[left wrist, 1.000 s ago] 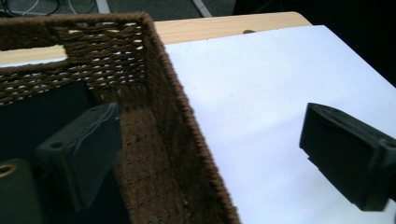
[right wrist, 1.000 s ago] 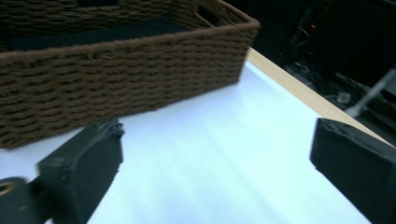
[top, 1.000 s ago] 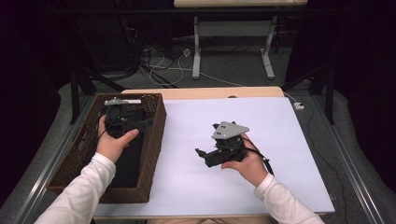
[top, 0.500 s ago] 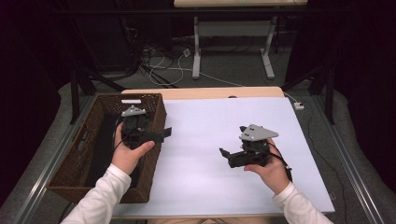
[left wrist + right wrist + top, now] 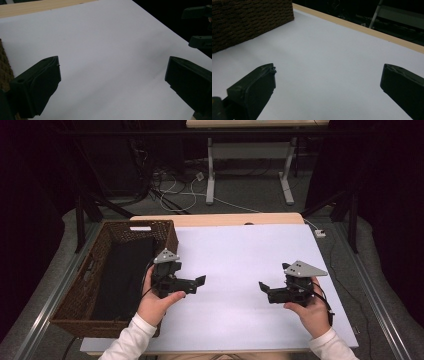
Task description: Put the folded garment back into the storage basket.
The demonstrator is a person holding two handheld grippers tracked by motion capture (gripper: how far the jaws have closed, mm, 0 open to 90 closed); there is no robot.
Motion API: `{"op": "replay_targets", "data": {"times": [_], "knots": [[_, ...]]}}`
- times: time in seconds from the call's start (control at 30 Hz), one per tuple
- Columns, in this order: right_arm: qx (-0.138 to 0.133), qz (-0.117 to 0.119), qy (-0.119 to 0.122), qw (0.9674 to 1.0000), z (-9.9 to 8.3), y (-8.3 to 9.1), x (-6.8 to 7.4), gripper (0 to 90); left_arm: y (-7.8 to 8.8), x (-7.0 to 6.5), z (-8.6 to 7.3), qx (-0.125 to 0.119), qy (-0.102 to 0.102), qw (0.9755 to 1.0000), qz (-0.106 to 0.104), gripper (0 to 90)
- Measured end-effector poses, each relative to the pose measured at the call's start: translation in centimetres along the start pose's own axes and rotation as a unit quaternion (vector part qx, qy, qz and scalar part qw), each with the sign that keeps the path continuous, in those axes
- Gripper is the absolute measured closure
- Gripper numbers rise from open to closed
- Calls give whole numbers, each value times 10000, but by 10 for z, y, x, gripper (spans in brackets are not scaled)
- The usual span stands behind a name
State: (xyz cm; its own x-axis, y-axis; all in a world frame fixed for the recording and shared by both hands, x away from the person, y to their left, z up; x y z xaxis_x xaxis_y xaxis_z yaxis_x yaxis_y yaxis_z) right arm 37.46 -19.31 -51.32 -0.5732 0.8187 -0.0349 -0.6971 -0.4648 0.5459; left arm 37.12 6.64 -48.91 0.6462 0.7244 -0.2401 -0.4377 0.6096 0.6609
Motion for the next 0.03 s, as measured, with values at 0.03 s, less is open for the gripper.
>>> {"op": "replay_targets", "data": {"times": [0.03], "knots": [[-30,-15,-44,10000,-1,2,-2,0,-2,-3,-1,-11,21,10000,-59,3]]}}
Point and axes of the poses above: each handheld gripper's, and its own axes: y roughly backward along the jaws, z roughly out of its top, x roughly to its left, the point moved 9 cm from there along -y, roughly forward along the jaws, and after that the axes turned 7 degrees about x, right-handed, at the moved point
